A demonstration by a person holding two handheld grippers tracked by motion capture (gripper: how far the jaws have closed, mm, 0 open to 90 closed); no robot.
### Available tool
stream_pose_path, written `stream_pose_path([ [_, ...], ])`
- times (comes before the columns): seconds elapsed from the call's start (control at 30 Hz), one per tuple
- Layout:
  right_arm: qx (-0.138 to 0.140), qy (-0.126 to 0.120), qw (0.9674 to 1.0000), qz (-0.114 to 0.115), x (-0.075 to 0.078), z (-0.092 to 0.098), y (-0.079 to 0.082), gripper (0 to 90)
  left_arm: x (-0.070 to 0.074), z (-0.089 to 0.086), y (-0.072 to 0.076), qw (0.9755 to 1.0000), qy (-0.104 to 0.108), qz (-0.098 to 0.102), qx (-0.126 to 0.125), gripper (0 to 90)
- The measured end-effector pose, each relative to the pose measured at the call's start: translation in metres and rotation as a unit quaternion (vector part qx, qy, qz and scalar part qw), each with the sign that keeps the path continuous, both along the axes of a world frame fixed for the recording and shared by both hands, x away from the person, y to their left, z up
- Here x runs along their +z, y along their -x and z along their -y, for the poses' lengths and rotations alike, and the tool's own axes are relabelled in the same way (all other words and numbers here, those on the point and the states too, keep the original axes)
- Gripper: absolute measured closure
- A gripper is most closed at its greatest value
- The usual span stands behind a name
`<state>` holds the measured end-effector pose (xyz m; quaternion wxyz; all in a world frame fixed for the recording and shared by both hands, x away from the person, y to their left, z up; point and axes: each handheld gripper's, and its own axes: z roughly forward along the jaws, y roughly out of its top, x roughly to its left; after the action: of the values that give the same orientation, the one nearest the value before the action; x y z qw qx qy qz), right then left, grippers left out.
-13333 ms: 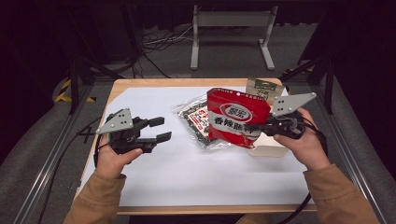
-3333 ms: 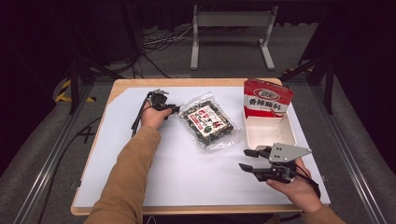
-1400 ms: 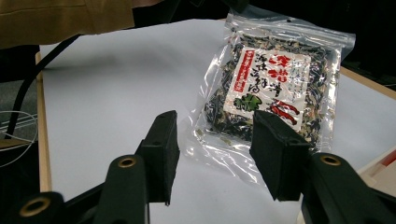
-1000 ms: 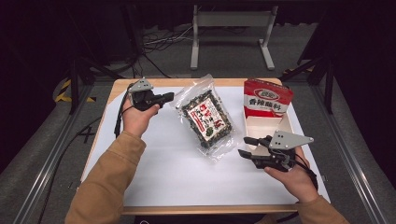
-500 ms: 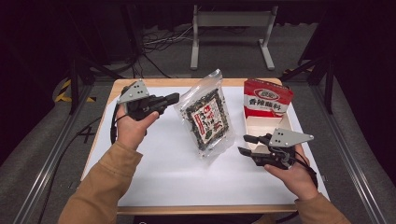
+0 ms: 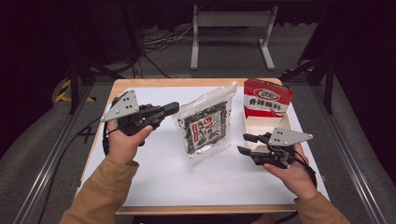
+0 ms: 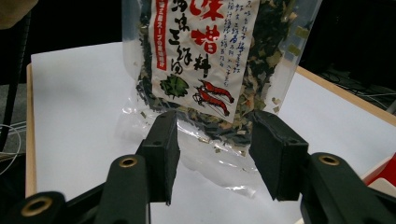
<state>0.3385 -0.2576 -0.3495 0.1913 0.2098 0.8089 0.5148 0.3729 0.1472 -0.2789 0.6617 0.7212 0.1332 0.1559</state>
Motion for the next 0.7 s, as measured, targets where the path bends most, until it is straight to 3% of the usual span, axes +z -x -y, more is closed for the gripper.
stream_pose_path([
  [0.33,0.001,-0.006,1.0,0.0,0.009,-0.007,-0.012,46.0,-0.005,-0.005,0.014,0.9999,0.002,0.009,-0.01,90.0],
  [0.53,0.001,-0.028,0.9995,-0.017,0.017,-0.01,-0.03,39.9,-0.005,-0.005,0.016,0.9999,0.003,0.008,-0.013,90.0],
  [0.7,0.006,-0.022,0.9996,-0.019,0.02,-0.016,-0.045,33.4,-0.004,-0.003,0.018,0.9997,0.002,0.01,-0.02,90.0],
])
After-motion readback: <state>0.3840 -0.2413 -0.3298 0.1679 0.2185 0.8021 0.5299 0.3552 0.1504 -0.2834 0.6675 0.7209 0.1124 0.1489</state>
